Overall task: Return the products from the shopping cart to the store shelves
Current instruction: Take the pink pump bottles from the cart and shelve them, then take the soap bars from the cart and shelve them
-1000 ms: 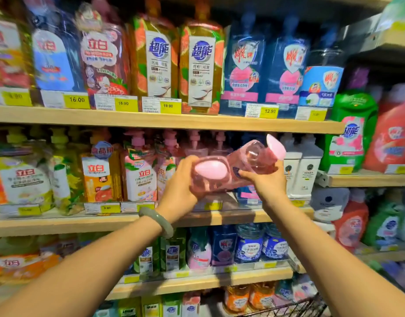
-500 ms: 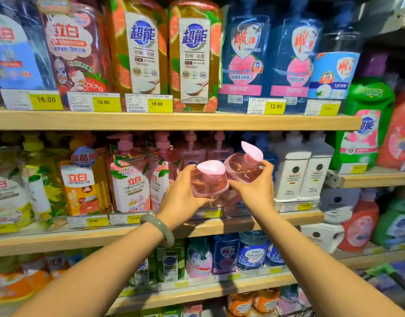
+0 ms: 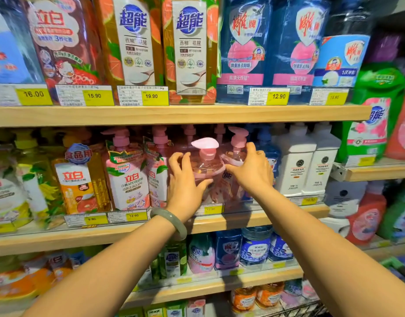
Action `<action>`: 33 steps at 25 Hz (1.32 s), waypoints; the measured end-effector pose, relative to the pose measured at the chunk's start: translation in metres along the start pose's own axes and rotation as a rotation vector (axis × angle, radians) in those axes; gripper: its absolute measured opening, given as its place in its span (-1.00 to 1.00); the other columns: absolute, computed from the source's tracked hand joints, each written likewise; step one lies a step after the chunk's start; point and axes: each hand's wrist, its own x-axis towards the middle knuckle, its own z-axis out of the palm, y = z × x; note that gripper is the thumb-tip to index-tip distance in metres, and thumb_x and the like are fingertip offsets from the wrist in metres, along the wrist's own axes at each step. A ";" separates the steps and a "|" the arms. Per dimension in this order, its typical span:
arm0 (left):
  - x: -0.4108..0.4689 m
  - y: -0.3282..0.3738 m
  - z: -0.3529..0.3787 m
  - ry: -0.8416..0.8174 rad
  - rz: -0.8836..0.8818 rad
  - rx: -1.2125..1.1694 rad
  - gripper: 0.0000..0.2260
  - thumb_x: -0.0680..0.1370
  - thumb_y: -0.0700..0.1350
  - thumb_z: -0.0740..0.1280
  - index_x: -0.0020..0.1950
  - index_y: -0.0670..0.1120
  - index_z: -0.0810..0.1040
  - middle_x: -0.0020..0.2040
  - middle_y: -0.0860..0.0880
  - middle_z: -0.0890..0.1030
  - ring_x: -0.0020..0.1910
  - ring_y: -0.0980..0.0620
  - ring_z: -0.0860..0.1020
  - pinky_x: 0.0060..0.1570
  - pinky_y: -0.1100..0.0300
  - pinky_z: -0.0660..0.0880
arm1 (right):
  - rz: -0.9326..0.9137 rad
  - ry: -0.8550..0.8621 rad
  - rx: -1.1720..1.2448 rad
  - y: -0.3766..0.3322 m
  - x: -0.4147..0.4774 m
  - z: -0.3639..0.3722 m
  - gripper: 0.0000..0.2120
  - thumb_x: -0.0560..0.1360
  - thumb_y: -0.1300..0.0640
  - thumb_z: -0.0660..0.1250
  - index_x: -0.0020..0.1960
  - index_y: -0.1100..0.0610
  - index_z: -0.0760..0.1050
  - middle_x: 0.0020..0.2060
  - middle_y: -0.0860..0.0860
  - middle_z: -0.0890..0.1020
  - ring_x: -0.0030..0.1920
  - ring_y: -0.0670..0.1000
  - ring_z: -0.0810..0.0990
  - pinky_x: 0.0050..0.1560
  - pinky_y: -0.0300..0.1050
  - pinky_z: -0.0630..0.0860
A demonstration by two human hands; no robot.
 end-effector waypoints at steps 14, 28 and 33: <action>0.030 -0.018 -0.003 0.080 0.417 0.728 -0.65 0.31 -0.33 0.35 0.09 -0.18 0.50 -0.13 -0.14 0.59 -0.14 -0.18 0.51 -0.08 0.02 0.38 | -0.384 -0.094 -0.401 0.034 -0.017 0.017 -0.09 0.40 0.36 0.29 0.56 0.05 -0.16 0.56 0.13 0.02 0.41 0.20 0.27 0.30 0.06 0.33; -0.140 -0.088 0.037 -0.533 0.207 0.708 -0.33 0.56 0.05 0.18 0.57 -0.06 -0.07 0.58 -0.10 -0.10 0.54 -0.12 -0.16 0.50 -0.03 -0.21 | -0.332 -0.484 -0.477 0.130 -0.133 0.054 -0.18 0.52 -0.01 0.30 0.57 -0.01 -0.17 0.56 0.03 -0.23 0.57 0.12 -0.12 0.51 0.12 0.02; -0.240 -0.142 0.059 -0.906 -0.062 0.729 -0.41 0.50 0.15 0.13 0.46 -0.10 0.27 0.46 -0.18 0.30 0.48 -0.17 0.16 0.44 -0.05 0.14 | -0.054 -1.061 -0.600 0.238 -0.245 0.097 -0.27 0.46 0.07 0.36 0.53 0.05 0.09 0.54 0.09 -0.29 0.52 0.24 0.07 0.39 0.13 0.33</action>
